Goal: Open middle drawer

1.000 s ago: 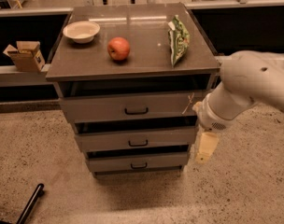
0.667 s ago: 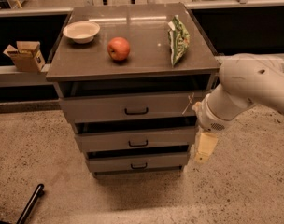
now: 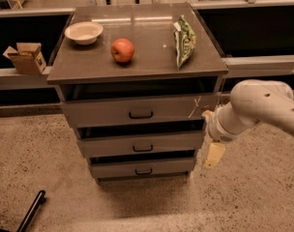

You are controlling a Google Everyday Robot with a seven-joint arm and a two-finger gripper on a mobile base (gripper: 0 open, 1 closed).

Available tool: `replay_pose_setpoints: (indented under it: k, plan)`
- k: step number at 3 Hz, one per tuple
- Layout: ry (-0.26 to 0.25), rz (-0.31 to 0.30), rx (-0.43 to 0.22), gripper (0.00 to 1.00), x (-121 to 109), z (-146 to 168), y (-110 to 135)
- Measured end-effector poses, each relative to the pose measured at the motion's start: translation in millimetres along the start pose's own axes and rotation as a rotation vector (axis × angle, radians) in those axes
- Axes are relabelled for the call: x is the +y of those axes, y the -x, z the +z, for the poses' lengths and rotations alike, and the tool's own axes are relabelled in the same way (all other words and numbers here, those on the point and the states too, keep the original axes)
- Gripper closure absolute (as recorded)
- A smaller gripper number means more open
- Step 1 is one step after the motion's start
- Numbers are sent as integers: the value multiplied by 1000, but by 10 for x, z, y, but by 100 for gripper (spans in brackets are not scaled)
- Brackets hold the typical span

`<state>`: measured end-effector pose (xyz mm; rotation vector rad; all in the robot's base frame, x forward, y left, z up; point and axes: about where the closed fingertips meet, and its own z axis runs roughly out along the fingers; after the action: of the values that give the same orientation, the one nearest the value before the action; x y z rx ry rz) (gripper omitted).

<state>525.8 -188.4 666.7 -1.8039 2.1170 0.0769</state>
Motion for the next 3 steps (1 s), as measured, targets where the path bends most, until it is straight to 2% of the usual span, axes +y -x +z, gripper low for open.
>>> replay_pose_setpoints:
  k: [1,2,3]
  plan:
    - [-43,-69,36,0,-256,396,-161]
    - [-35,-60,25,0,-347,464,-68]
    - [34,-93,-92,0,-306,664,20]
